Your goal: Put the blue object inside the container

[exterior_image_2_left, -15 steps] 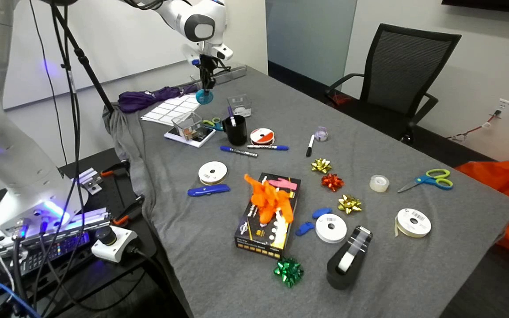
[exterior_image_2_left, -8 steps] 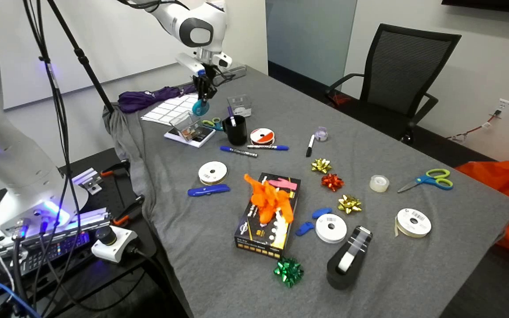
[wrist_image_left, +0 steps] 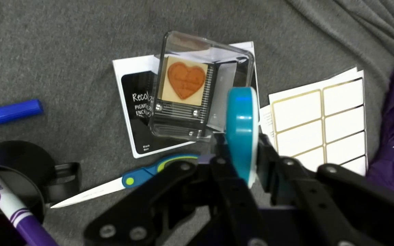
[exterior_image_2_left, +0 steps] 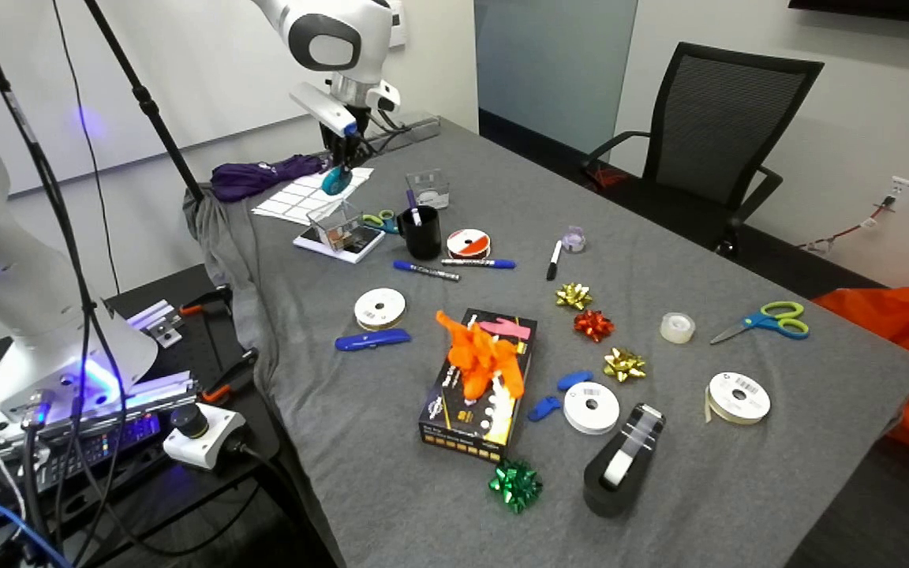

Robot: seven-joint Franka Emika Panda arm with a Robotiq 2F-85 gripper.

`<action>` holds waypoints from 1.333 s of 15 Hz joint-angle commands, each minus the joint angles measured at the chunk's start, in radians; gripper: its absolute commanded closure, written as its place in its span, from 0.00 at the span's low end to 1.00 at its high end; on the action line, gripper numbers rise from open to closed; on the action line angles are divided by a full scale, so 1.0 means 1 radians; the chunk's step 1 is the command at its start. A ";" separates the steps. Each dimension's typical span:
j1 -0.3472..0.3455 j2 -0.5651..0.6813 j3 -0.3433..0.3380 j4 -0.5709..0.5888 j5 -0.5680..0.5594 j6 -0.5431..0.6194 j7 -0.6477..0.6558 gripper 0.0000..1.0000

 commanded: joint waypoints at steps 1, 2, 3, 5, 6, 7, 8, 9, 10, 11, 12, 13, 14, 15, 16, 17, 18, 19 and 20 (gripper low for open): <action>-0.009 -0.076 -0.001 -0.092 0.021 -0.017 -0.062 0.94; 0.000 -0.076 -0.006 -0.103 0.002 -0.012 -0.048 0.94; 0.008 -0.073 -0.011 -0.115 -0.021 0.000 -0.025 0.94; 0.016 -0.063 -0.019 -0.134 -0.059 0.024 0.001 0.94; 0.020 -0.060 -0.022 -0.143 -0.080 0.039 0.020 0.94; 0.021 -0.058 -0.024 -0.151 -0.094 0.053 0.035 0.94; 0.020 -0.056 -0.024 -0.158 -0.096 0.070 0.046 0.94; 0.016 -0.055 -0.021 -0.165 -0.084 0.090 0.051 0.94; 0.012 -0.055 -0.018 -0.172 -0.065 0.115 0.055 0.94; 0.010 -0.054 -0.016 -0.179 -0.051 0.138 0.059 0.94; 0.009 -0.053 -0.014 -0.184 -0.037 0.160 0.065 0.94; 0.009 -0.052 -0.013 -0.189 -0.027 0.180 0.069 0.94; 0.008 -0.050 -0.010 -0.194 -0.005 0.204 0.073 0.94; 0.010 -0.049 -0.011 -0.199 0.000 0.223 0.086 0.51; 0.012 -0.049 -0.012 -0.204 0.001 0.235 0.093 0.50; 0.013 -0.052 -0.013 -0.209 -0.004 0.241 0.102 0.45; 0.013 -0.055 -0.014 -0.212 -0.008 0.241 0.108 0.38; 0.010 -0.059 -0.013 -0.215 -0.004 0.239 0.108 0.31; 0.010 -0.064 -0.013 -0.218 -0.008 0.232 0.108 0.23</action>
